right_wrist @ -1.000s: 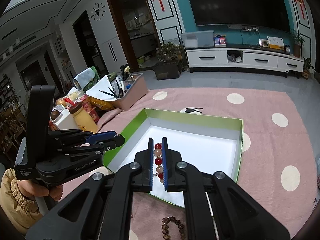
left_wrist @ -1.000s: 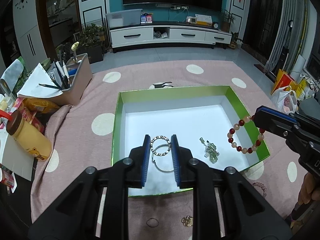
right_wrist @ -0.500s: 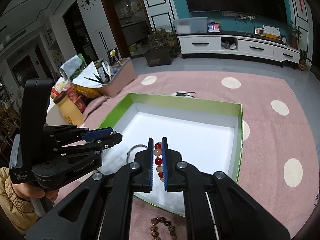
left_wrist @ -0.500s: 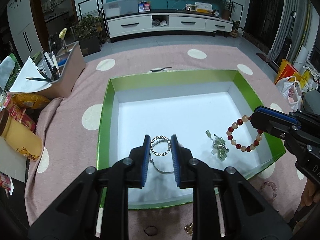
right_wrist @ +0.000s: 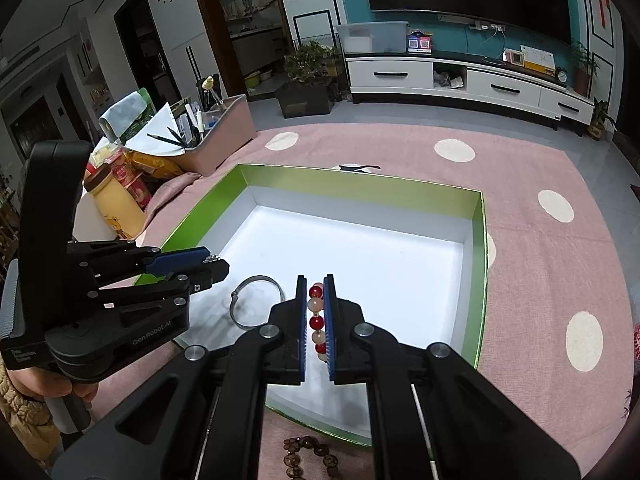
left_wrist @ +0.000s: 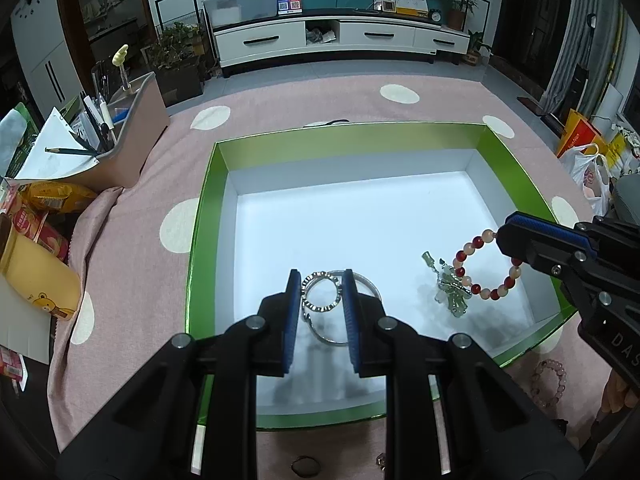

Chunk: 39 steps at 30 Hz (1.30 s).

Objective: Organize jewelry
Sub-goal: 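Carry ring and bracelet over the green box and open both tools, then withdraw both tools from the box back toward the remaining jewelry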

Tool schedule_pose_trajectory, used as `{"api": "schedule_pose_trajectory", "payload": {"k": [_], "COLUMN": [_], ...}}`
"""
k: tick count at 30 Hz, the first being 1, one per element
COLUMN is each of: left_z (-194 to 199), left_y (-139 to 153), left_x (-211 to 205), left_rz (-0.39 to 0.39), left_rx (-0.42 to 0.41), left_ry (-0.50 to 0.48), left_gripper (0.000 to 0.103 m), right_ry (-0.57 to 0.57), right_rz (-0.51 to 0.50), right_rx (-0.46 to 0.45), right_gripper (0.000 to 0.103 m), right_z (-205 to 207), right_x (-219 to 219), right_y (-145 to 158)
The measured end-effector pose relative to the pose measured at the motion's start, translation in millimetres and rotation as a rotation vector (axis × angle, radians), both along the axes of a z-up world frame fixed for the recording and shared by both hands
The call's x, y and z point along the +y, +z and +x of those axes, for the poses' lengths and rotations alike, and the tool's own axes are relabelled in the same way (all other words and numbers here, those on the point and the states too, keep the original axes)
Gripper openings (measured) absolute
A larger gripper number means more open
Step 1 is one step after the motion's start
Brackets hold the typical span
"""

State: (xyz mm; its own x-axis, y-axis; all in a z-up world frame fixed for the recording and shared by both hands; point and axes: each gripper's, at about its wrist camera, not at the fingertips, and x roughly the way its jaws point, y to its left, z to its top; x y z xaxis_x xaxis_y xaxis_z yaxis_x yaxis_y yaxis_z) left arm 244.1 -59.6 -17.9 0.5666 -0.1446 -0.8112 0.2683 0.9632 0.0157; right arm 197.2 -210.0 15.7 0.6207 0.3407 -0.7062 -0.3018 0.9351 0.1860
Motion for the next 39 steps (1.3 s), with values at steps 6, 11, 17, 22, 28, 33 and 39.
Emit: {"api": "schedule_pose_trajectory", "payload": {"k": [6,11,17,22,28,33,39], "left_z": [0,1,-1,-4,-10,-18,-33], "left_y": [-2,-2,-2,2,11,19,28], "left_x": [-1,0,0,0,1,7,21], "left_rz": [0.001,0.003,0.004,0.003,0.002,-0.001,-0.006], "left_rx": [0.008,0.01,0.009,-0.002,-0.022,-0.037,-0.046], "left_ry": [0.001,0.008,0.007,0.007,0.012,0.028,0.055], "left_gripper": [0.021,0.02,0.025,0.045,0.06,0.072,0.093], "right_ry": [-0.005,-0.006,-0.012,-0.018,-0.038,-0.053,-0.092], "right_rz": [-0.001,-0.004,-0.007,-0.01,-0.013,-0.012,-0.01], "right_rx": [0.0,-0.002,-0.009,-0.016,-0.041,-0.055,-0.075], "right_gripper": [0.007,0.007,0.008,0.008,0.035,0.039,0.06], "right_z": [0,0,-1,-4,-12,-22,-46], "right_x": [-1,-2,-3,-3,-5,-9,-25], "right_y": [-1,-1,1,4,12,18,29]}}
